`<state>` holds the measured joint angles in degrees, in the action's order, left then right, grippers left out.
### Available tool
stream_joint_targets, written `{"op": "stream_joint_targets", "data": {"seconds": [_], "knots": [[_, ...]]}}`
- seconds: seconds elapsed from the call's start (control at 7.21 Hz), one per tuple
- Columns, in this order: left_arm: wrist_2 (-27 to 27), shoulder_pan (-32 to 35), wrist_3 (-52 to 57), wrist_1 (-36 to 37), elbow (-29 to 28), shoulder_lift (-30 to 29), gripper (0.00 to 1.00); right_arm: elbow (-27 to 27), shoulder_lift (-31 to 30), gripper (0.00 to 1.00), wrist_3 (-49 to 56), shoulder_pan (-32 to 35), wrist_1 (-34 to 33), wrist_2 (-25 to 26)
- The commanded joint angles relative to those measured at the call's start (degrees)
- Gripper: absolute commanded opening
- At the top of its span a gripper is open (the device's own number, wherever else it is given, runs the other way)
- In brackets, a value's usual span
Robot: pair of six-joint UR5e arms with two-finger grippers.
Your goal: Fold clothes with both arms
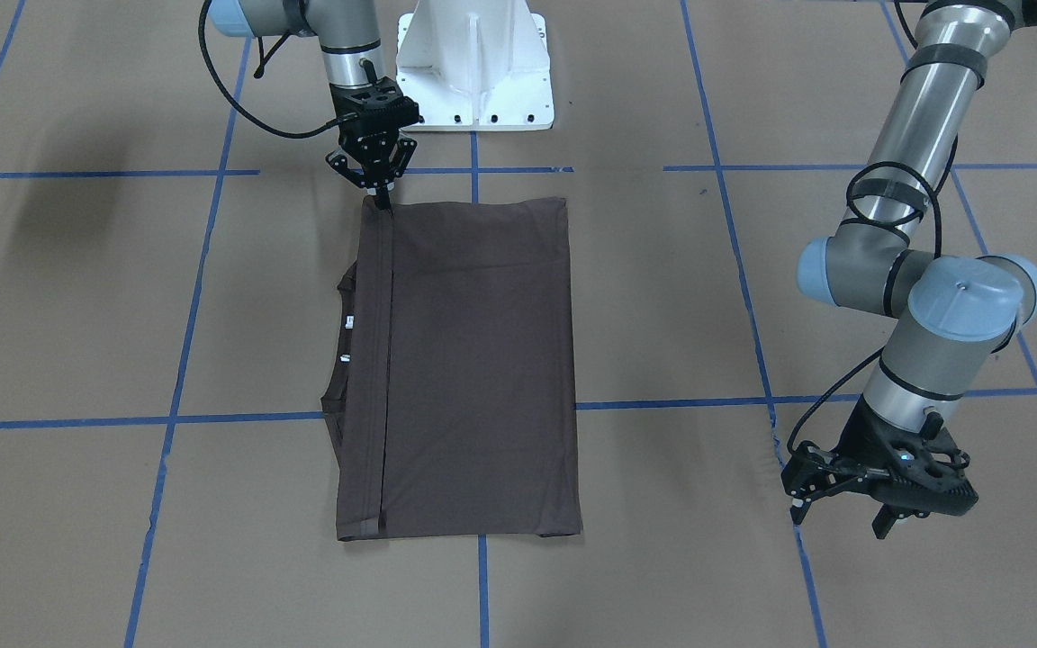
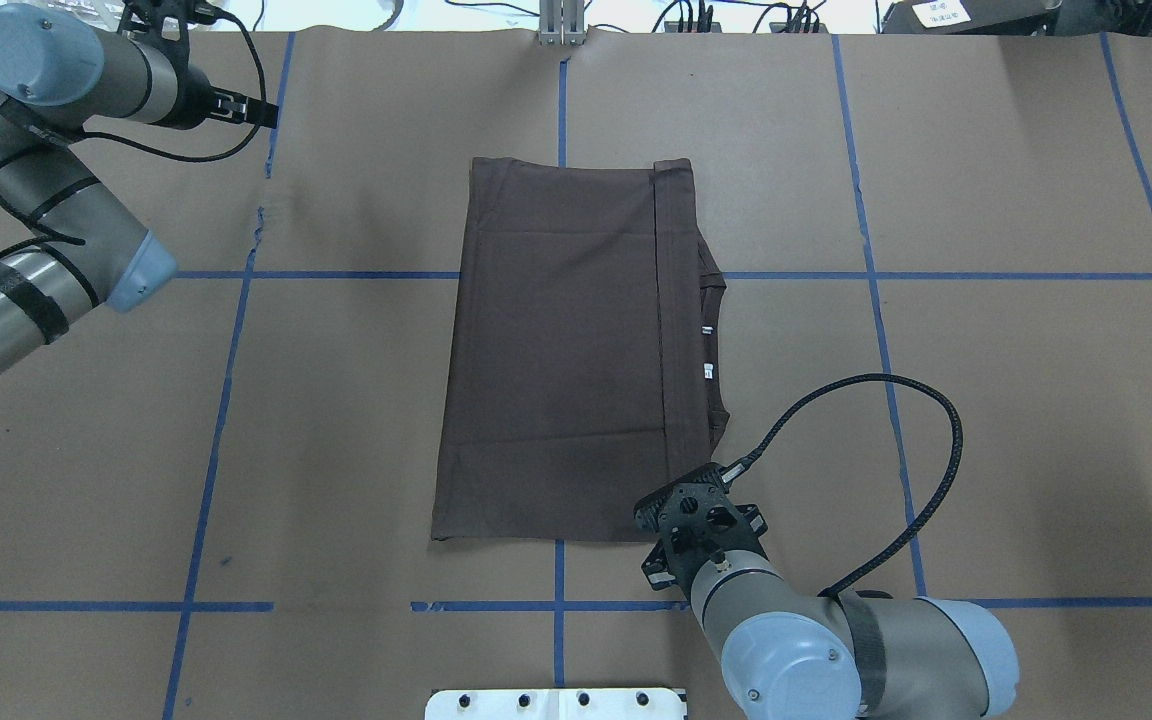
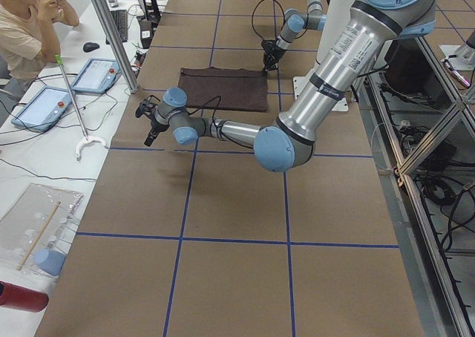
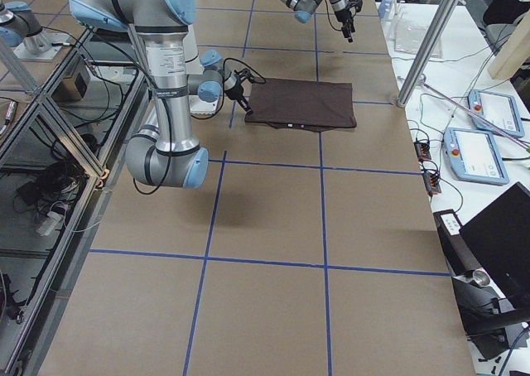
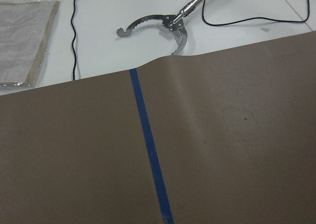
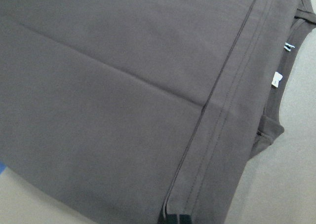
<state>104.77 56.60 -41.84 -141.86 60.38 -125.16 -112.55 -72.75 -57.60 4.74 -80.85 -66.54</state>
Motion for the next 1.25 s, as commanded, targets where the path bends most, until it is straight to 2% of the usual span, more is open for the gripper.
{"op": "stream_joint_targets", "data": {"seconds": [0.0,0.28,0.55,0.69,0.83,0.97,1.11], "knots": [[0.0,-0.1,-0.7,0.0,0.0,0.0,1.0,-1.3,-1.1,0.0,-0.9,0.4,0.0,-0.1],[0.1,-0.4,-1.6,-0.1,0.2,-0.1,1.0,-3.8,-7.4,0.0,-10.2,0.4,0.7,-0.2],[0.1,-0.6,-1.6,-0.1,0.1,0.0,1.0,-4.0,-10.0,0.0,-19.7,-0.7,0.8,0.1],[0.1,-0.7,-1.6,-0.1,0.1,0.0,1.0,-3.9,-10.1,0.23,-22.6,-1.0,0.8,0.1],[0.1,-0.9,-1.7,-0.1,0.2,0.0,1.0,-4.0,-10.1,0.99,-22.7,-1.0,0.8,0.0],[0.1,-0.9,-1.7,-0.1,0.2,-0.1,1.0,-4.3,-10.0,1.0,-22.6,-1.0,0.9,-0.4],[0.1,-0.9,-1.7,-0.1,0.3,-0.1,1.0,-5.2,-10.0,1.0,-22.4,-0.8,3.9,-0.7]]}}
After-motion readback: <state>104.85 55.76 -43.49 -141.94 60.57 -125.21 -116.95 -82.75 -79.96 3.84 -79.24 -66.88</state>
